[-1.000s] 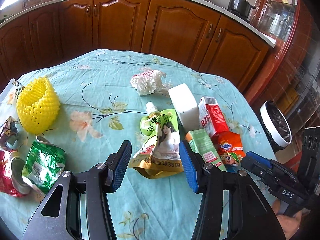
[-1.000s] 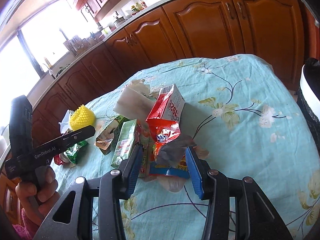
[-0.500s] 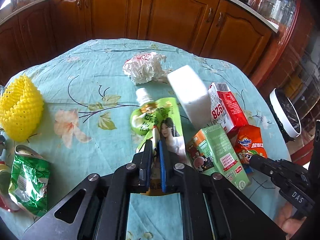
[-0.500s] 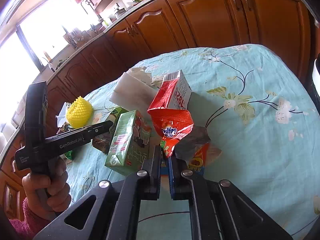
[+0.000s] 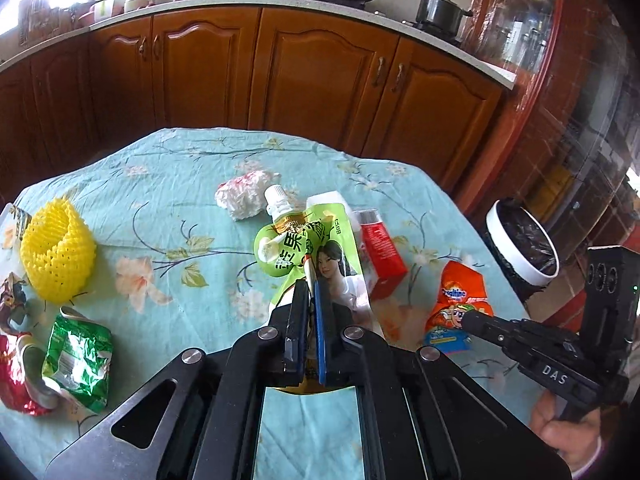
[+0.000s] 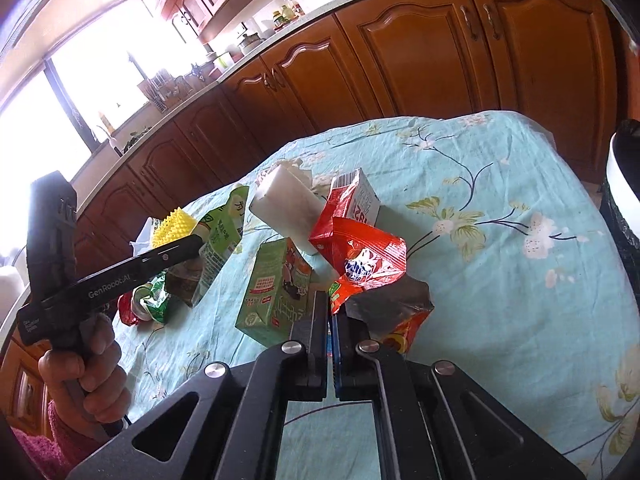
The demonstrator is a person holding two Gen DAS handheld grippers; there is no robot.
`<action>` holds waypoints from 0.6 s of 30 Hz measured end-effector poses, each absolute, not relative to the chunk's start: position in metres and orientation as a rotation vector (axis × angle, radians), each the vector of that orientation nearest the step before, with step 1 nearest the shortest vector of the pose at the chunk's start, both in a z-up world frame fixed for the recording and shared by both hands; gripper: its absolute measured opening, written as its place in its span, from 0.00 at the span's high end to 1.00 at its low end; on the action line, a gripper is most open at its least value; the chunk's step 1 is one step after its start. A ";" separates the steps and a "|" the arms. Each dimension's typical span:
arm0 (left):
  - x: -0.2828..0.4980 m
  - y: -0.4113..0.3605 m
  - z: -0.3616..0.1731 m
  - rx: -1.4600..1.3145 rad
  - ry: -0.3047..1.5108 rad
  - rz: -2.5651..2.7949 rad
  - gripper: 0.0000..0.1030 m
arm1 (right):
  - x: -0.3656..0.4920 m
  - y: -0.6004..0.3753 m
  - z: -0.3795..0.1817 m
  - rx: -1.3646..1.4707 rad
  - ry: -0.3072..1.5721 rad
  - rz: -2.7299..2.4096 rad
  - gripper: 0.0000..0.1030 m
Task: Collect trash
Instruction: 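Grasp green drink pouch with left tool while right tool grasps orange snack bag, then carry the pouch and orange bag toward the bin with both tools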
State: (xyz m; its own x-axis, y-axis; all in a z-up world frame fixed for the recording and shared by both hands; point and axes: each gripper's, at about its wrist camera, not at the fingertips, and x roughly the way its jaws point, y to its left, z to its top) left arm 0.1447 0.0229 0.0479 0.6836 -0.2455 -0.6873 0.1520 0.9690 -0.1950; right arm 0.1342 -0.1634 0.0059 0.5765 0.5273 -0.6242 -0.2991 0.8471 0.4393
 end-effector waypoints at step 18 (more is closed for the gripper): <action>0.148 -0.096 0.058 -0.010 0.788 -0.453 0.98 | 0.112 -0.258 0.020 0.370 0.763 0.326 0.99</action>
State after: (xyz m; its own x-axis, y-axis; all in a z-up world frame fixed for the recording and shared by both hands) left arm 0.1478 -0.0961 0.0578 0.6147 -0.3969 -0.6817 0.3896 0.9042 -0.1751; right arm 0.1122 -0.2582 0.0205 0.6789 0.4149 -0.6057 -0.1518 0.8865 0.4371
